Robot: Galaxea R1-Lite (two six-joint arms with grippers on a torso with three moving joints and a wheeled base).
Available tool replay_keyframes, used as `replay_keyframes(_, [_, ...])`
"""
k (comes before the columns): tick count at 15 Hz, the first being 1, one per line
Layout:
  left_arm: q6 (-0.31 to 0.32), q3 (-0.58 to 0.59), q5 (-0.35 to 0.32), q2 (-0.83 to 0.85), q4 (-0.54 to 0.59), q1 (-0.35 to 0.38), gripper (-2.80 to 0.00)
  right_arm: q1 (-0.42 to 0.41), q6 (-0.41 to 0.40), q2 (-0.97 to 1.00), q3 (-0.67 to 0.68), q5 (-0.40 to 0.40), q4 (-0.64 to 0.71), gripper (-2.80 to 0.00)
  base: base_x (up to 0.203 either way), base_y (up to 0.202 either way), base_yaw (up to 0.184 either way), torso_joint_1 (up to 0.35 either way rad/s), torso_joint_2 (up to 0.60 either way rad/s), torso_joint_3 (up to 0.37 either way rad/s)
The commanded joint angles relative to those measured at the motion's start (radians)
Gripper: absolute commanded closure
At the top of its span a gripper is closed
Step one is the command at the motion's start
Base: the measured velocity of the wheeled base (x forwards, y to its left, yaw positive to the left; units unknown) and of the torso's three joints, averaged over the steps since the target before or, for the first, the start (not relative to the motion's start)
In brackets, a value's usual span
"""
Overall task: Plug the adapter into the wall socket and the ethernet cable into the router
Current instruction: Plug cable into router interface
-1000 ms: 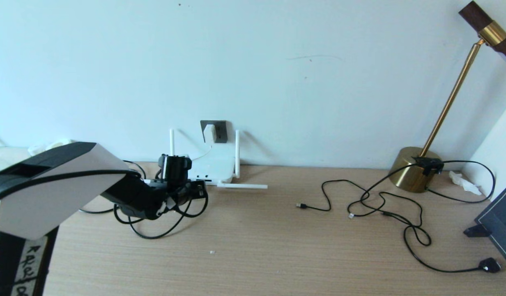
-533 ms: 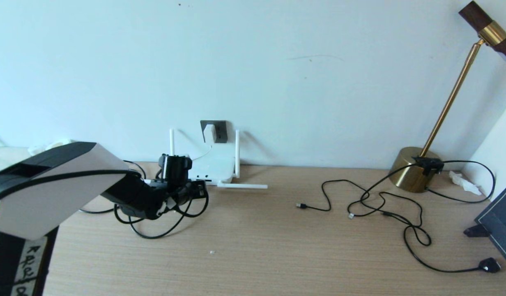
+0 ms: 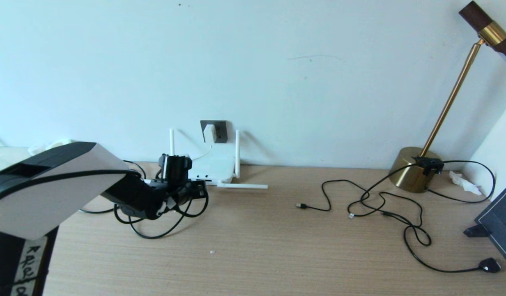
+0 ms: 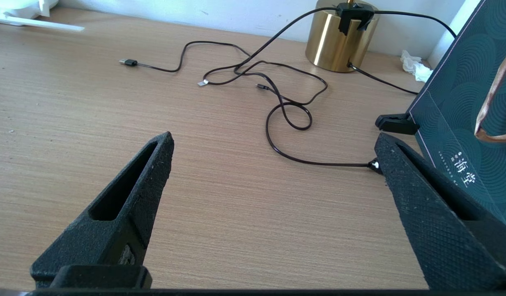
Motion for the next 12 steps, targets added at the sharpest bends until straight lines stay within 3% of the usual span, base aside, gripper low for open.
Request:
replay_keyframes(1, [-0.001,-0.001,0.001,-0.001,-0.003,0.000,0.00,0.001,-0.001,0.002,0.000,0.001,0.000,-2.80,0.000,0.000,0.000,0.000,0.00,0.000])
replay_keyframes(12, [-0.001,-0.012,0.001,-0.001,-0.003,0.002,0.00,0.001,-0.001,0.002,0.000,0.001,0.000,-2.80,0.000,0.000,0.000,0.000,0.00,0.000])
